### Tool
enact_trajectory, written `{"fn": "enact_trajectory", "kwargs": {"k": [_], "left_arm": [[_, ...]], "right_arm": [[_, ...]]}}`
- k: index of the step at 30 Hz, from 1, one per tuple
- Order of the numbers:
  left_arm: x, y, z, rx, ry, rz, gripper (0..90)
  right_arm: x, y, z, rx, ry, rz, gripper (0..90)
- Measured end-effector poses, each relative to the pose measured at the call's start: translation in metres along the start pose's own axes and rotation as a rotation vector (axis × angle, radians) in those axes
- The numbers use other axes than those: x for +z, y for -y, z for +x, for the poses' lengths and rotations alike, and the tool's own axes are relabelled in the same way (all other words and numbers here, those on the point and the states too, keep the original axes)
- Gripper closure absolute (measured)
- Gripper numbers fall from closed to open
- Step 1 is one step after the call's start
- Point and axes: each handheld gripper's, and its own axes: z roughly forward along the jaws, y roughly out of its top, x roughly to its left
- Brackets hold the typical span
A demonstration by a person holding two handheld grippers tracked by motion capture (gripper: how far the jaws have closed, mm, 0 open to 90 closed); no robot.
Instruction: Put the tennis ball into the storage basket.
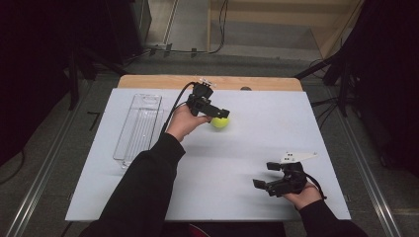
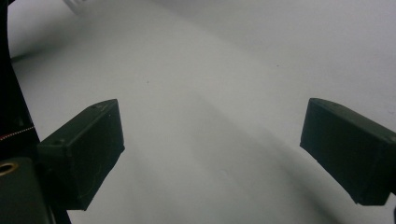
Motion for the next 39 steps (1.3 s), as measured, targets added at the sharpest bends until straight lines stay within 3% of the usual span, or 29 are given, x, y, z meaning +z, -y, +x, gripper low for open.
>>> {"fn": "enact_trajectory", "kwargs": {"k": [7, 14, 23, 30, 39], "left_arm": [[0.011, -0.007, -0.004, 0.032, -0.023, 0.0, 7.2], [0.026, -0.009, -0.003, 0.038, -0.058, 0.016, 7.1], [0.041, -0.011, 0.0, 0.017, -0.053, 0.001, 7.1], [0.046, -0.007, 0.006, 0.022, -0.076, 0.01, 7.1], [0.049, -0.002, 0.009, 0.012, -0.061, 0.01, 7.1]], "right_arm": [[0.0, 0.0, 0.0, 0.004, -0.001, 0.004, 4.5], [-0.001, 0.0, 0.0, 0.005, -0.004, -0.005, 4.5], [-0.001, 0.0, -0.001, 0.004, -0.005, -0.005, 4.5], [-0.002, 0.0, -0.001, 0.003, -0.006, -0.006, 4.5], [-0.002, 0.0, -0.001, 0.003, -0.004, -0.012, 4.5]]}}
